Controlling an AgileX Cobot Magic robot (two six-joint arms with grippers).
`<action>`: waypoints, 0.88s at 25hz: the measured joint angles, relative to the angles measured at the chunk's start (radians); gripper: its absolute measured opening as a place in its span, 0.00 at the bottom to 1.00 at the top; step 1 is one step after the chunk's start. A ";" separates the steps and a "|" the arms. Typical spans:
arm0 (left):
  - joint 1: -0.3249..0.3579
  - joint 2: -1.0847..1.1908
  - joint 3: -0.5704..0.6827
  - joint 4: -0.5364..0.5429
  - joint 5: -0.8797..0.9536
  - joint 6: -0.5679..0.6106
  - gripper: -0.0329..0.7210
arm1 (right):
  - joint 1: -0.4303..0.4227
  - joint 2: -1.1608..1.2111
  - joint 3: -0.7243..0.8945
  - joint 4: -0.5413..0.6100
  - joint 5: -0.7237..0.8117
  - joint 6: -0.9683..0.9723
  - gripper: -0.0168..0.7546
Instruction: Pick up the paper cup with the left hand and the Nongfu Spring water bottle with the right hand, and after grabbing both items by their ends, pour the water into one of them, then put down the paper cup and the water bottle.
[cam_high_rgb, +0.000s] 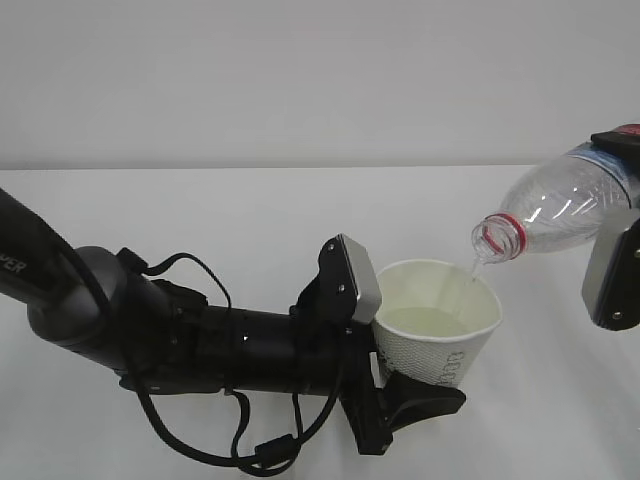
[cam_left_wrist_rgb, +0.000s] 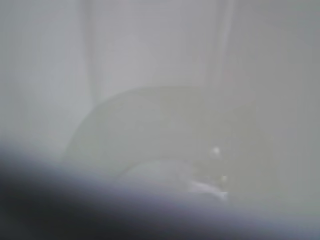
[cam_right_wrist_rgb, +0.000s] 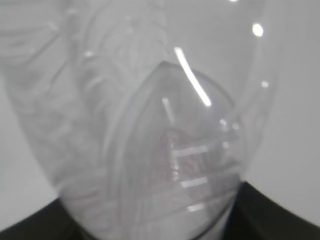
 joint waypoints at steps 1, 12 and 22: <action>0.000 0.000 0.000 0.000 0.000 0.000 0.72 | 0.000 0.000 0.000 0.000 0.000 0.000 0.55; 0.000 0.000 0.000 0.000 -0.004 0.000 0.72 | 0.000 0.000 0.000 0.011 -0.001 -0.002 0.55; 0.000 0.000 0.000 0.000 -0.006 0.000 0.72 | 0.000 0.000 0.000 0.011 -0.002 -0.002 0.55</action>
